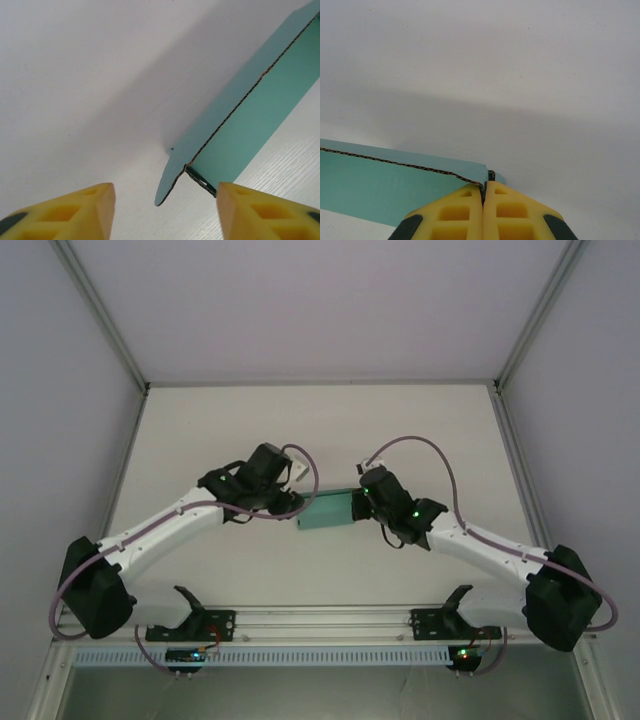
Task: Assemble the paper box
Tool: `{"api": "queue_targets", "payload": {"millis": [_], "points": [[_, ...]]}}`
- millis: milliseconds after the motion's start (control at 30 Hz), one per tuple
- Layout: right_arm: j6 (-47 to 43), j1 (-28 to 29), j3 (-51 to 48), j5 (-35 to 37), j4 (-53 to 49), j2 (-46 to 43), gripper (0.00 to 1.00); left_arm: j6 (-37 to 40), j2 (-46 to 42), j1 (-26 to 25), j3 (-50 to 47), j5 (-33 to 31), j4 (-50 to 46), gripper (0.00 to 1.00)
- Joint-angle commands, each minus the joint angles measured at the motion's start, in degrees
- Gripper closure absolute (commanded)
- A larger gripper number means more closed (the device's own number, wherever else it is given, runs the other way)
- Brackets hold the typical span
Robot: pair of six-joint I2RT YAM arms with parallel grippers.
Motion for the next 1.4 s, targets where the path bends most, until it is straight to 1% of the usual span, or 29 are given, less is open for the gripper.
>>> {"api": "queue_targets", "payload": {"millis": [0,100,200,300,400,500,533,567,667,733,833,900,967,1000,1100,1167,1200,1300,1367], "points": [[1.5,0.4,1.6,1.2,-5.4,1.6,1.00,-2.1,1.9,0.8,0.6,-0.5,-0.2,0.56],[1.6,0.5,2.1,0.7,-5.8,2.0,1.00,-1.9,3.5,1.3,1.7,0.7,0.2,0.70],[2.2,0.5,2.4,0.5,-6.6,2.3,1.00,-1.4,3.6,1.2,1.4,3.0,0.9,0.71],[2.3,0.5,2.9,-0.1,-7.0,2.8,1.00,-1.0,3.3,1.4,0.4,2.8,1.8,0.71],[2.1,0.5,3.5,-0.6,-7.4,3.2,1.00,-1.7,3.9,1.4,0.5,2.5,2.0,0.76],[2.0,0.6,3.6,-0.6,-7.5,3.2,1.00,-2.9,5.3,1.5,0.8,3.2,1.9,0.88],[1.9,0.7,3.6,-0.6,-7.4,3.3,1.00,-3.4,5.7,1.6,0.7,3.3,2.1,0.96],[1.9,0.8,3.5,-0.5,-7.4,3.4,1.00,-4.4,6.2,1.7,0.8,3.4,1.9,1.00],[1.8,1.3,3.1,0.2,-7.4,3.5,1.00,-7.2,6.7,1.9,1.2,5.6,1.4,1.00],[1.9,1.7,3.1,0.9,-7.8,3.8,1.00,-9.3,6.5,2.0,1.8,5.9,0.5,1.00],[1.8,2.5,3.3,2.4,-8.7,4.0,1.00,-13.2,6.4,3.2,3.6,9.2,-1.9,1.00],[1.8,3.3,3.5,3.6,-9.5,4.1,1.00,-17.1,7.2,4.9,5.0,13.5,-4.1,1.00],[1.8,3.8,3.7,4.0,-9.9,4.4,1.00,-20.5,9.0,6.9,6.2,20.8,-5.7,1.00],[1.8,4.0,3.9,4.1,-9.9,4.5,1.00,-21.4,9.9,7.9,7.2,23.3,-7.0,1.00],[1.9,4.6,4.3,4.7,-10.3,5.2,1.00,-23.4,12.2,10.4,9.2,28.9,-8.6,1.00],[2.0,4.9,4.5,5.2,-10.7,5.4,1.00,-24.0,13.6,11.1,10.5,30.6,-10.2,1.00],[2.3,5.1,4.6,5.4,-10.8,5.3,1.00,-24.3,14.0,11.2,10.9,30.3,-10.6,1.00],[2.9,5.6,4.0,6.0,-9.6,5.0,1.00,-26.4,13.6,11.2,7.7,29.9,-7.0,1.00],[3.0,6.0,3.5,6.2,-8.7,4.8,1.00,-27.2,13.5,10.7,5.3,28.2,-5.3,1.00]]}}
